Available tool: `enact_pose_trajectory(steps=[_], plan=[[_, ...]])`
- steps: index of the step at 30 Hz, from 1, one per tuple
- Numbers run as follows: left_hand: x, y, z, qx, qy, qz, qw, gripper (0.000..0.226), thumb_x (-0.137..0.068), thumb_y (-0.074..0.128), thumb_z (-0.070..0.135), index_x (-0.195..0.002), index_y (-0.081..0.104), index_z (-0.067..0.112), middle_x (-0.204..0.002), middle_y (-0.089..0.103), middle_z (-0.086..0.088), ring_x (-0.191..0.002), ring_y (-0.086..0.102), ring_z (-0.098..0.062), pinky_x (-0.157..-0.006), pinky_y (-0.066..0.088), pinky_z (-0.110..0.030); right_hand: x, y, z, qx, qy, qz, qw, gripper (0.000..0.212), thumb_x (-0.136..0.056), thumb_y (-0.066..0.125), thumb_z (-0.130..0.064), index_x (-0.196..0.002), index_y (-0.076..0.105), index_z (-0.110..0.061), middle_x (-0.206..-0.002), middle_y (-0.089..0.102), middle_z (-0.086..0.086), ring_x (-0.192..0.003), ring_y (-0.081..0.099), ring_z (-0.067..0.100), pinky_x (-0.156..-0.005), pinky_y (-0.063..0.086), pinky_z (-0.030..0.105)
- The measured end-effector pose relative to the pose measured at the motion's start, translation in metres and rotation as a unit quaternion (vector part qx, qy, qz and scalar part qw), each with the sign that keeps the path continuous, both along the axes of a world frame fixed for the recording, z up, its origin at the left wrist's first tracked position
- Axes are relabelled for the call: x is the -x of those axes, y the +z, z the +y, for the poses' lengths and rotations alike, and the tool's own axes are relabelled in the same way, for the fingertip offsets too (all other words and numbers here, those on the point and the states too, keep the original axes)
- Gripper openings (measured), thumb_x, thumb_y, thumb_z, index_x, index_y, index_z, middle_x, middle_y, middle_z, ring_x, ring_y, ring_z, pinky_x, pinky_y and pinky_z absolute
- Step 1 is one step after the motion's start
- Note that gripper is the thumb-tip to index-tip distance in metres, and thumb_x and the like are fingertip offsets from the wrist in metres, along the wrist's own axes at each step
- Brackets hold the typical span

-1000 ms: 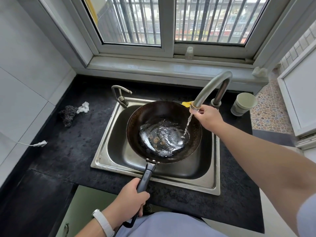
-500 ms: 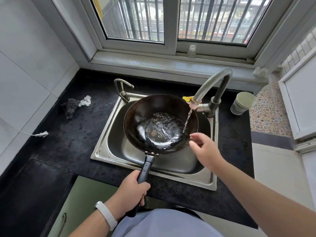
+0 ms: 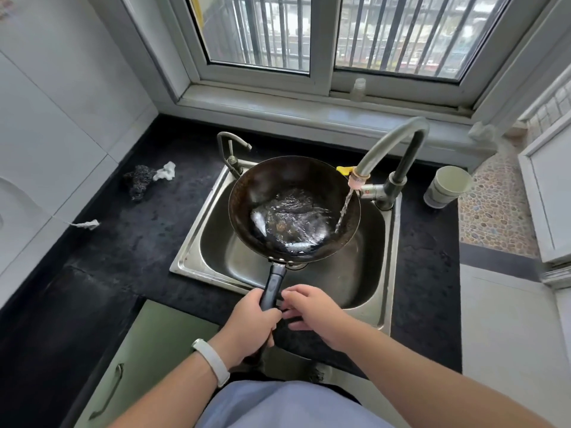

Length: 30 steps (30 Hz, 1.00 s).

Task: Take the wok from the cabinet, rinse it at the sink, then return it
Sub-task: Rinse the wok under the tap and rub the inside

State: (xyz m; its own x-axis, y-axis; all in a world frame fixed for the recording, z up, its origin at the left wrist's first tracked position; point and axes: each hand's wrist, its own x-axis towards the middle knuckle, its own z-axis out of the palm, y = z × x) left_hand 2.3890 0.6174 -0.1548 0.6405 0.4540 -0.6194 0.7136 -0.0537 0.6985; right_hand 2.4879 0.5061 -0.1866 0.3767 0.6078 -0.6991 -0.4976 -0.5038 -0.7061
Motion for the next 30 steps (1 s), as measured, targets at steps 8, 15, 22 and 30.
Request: enact_pose_trajectory(steps=[8,15,22,30], plan=[[0.001,-0.011,-0.002,-0.013,-0.025,-0.005,1.0,0.019,-0.087,0.059,0.007,-0.103,0.058,0.017,-0.085,0.069,-0.012,-0.042,0.06,-0.018,-0.044,0.049,-0.029,0.013,-0.004,0.021,-0.023,-0.075,0.098,0.992,0.02,-0.093,0.069,-0.024,-0.093,0.056,-0.008,-0.078,0.059,0.006,-0.066,0.061,0.015,-0.064,0.056,0.03],[0.003,-0.018,0.005,-0.025,-0.086,-0.014,0.996,0.024,-0.085,0.062,0.01,-0.106,0.054,0.019,-0.091,0.067,-0.007,-0.058,0.063,-0.012,-0.046,0.049,-0.02,0.022,-0.005,0.03,-0.025,-0.138,0.108,0.984,0.019,-0.092,0.069,-0.017,-0.088,0.053,-0.007,-0.079,0.058,0.01,-0.07,0.063,0.019,-0.059,0.051,0.031],[0.004,-0.023,0.017,-0.102,-0.207,-0.008,0.973,0.034,-0.076,0.063,0.04,-0.104,0.051,0.024,-0.092,0.065,0.01,-0.083,0.063,-0.007,-0.067,0.053,-0.027,0.038,-0.007,0.028,-0.071,-0.231,0.125,0.962,0.006,-0.097,0.061,-0.01,-0.093,0.063,-0.005,-0.082,0.067,0.011,-0.078,0.066,0.023,-0.068,0.053,0.034],[0.004,-0.027,0.056,-0.215,-0.304,-0.117,0.921,0.04,-0.074,0.044,0.062,-0.083,0.057,0.026,-0.064,0.059,0.008,-0.066,0.056,-0.011,-0.06,0.04,-0.028,0.042,-0.011,0.024,-0.102,-0.272,0.14,0.947,0.011,-0.097,0.056,-0.001,-0.098,0.066,0.001,-0.088,0.07,0.017,-0.081,0.07,0.026,-0.072,0.057,0.037]])
